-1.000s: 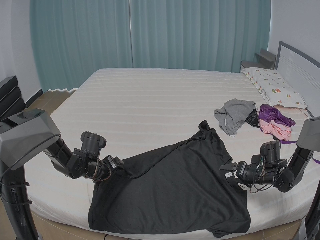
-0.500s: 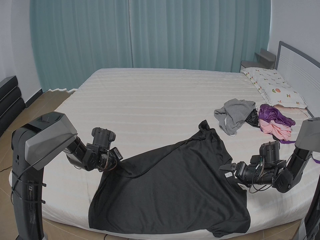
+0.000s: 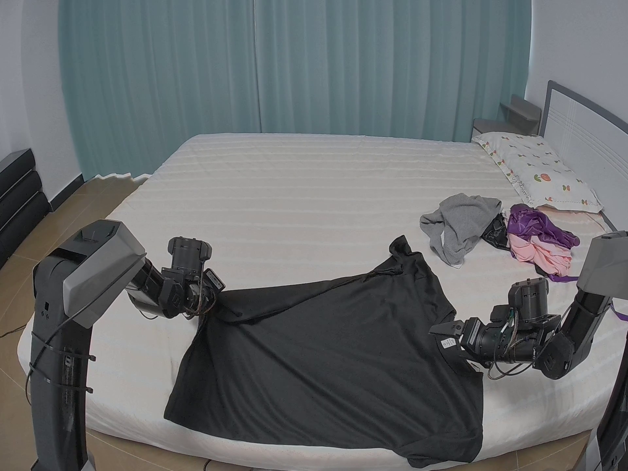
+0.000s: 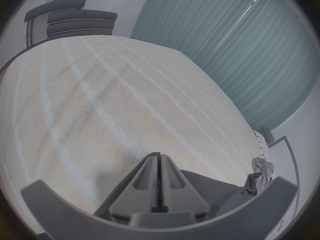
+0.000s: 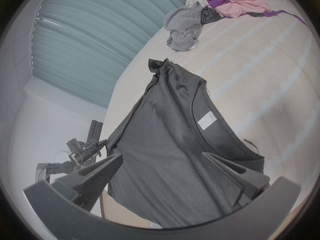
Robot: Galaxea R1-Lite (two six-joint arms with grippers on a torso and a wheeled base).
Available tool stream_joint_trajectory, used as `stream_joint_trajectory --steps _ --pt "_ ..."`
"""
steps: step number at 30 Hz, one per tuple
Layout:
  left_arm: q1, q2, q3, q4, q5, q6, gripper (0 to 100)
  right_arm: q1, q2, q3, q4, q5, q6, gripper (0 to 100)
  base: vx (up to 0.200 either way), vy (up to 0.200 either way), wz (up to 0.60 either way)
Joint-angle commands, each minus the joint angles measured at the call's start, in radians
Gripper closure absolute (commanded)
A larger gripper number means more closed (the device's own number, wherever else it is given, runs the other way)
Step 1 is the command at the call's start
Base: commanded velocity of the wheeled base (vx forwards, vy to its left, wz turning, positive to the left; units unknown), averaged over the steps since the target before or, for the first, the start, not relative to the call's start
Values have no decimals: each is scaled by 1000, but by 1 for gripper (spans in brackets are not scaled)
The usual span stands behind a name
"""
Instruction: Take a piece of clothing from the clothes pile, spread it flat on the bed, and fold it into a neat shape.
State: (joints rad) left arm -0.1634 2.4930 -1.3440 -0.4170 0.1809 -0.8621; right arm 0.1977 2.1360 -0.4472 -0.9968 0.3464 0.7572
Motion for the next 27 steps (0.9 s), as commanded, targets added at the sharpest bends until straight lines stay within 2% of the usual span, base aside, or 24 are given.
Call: stream_joint_trajectory --steps 1,4,12,15,17,27 --pt "4 37 -10 -2 -3 -5 0 0 12 -1 -2 0 1 0 0 0 0" --pt "7 29 -7 -3 -4 -18 0 0 13 -1 -2 0 1 0 0 0 0" --pt "7 -69 17 -2 -11 -147 0 2 13 1 -2 2 2 0 0 0 0" --pt "1 -108 59 -2 -41 -150 0 3 13 1 -2 2 2 0 0 0 0" --pt "-27 -164 134 -3 -100 -150 0 5 13 1 -2 2 2 0 0 0 0" --pt "-131 -129 227 -8 -103 -138 0 9 13 2 -2 2 4 0 0 0 0"
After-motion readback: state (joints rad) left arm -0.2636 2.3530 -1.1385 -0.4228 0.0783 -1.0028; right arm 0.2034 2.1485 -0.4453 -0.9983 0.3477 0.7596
